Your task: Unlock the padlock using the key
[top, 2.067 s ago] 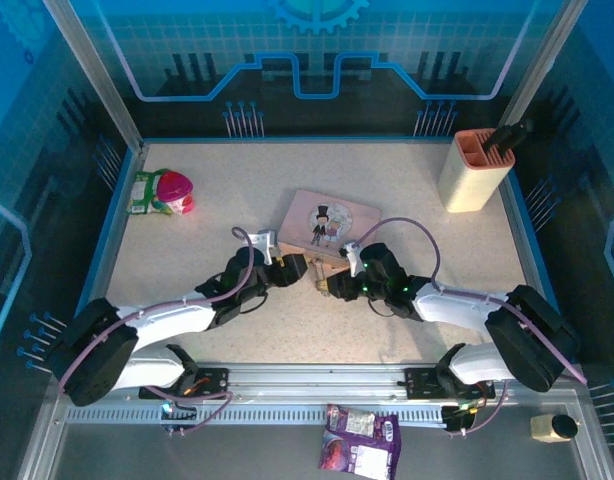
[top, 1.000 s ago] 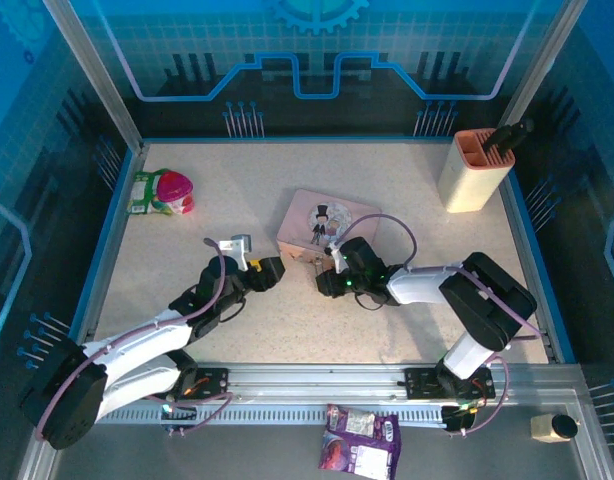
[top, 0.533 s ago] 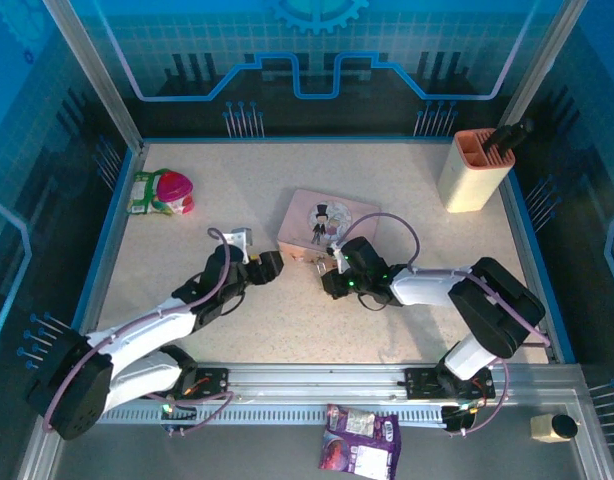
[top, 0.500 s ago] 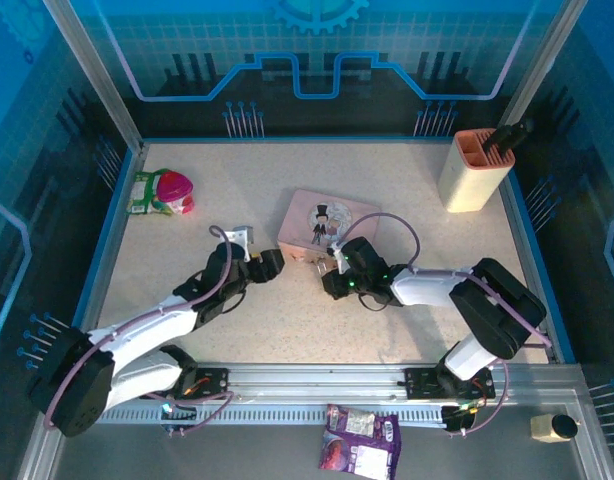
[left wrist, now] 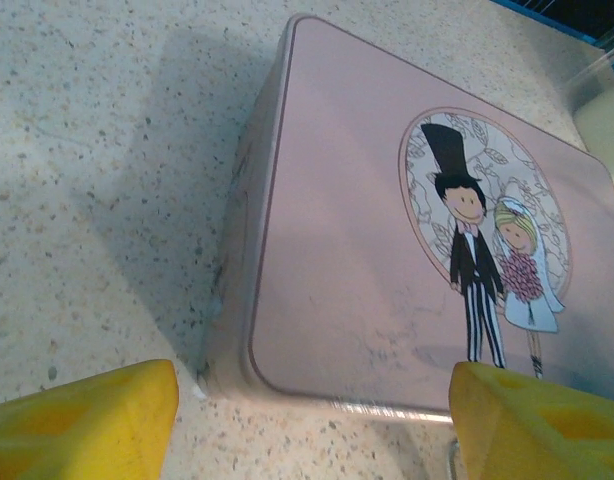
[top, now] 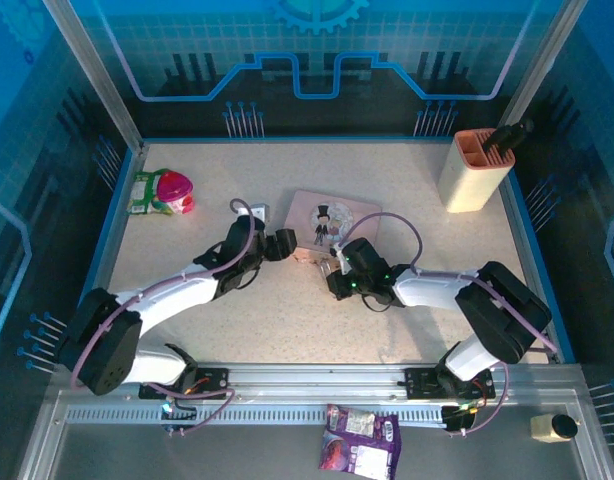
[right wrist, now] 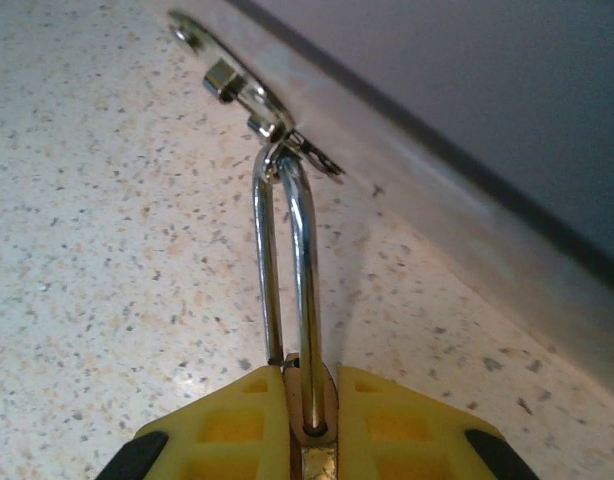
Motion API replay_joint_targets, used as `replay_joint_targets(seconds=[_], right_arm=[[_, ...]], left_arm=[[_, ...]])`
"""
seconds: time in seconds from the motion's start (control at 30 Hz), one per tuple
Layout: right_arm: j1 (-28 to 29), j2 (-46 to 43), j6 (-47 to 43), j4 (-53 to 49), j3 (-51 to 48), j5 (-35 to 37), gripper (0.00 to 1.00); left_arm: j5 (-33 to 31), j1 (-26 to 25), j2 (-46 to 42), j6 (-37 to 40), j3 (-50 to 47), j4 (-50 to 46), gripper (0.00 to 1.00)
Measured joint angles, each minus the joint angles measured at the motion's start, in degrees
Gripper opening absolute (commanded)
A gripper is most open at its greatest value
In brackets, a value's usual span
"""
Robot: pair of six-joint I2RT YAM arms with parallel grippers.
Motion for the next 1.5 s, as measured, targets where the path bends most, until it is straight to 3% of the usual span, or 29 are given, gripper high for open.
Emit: replay_joint_targets(seconds=[0.5, 0.9, 1.5], right_arm=[[-0.2, -3.2, 0.8, -1.9, -2.0, 7.2, 0.10], [-5.1, -5.1, 2.5, -5.9, -2.0, 9.2, 0.09], [-8.9, -5.9, -6.9, -8.0, -1.8, 16.2, 0.01]], left_arm=[[0.2, 0.7, 12.8, -0.2, 6.5, 0.9, 0.69], [-0.6, -4.4, 18.2, 0.1, 11.0, 2.9, 0.64], [-5.0, -9.6, 19.3, 0.1, 10.9, 5.7, 0.62]])
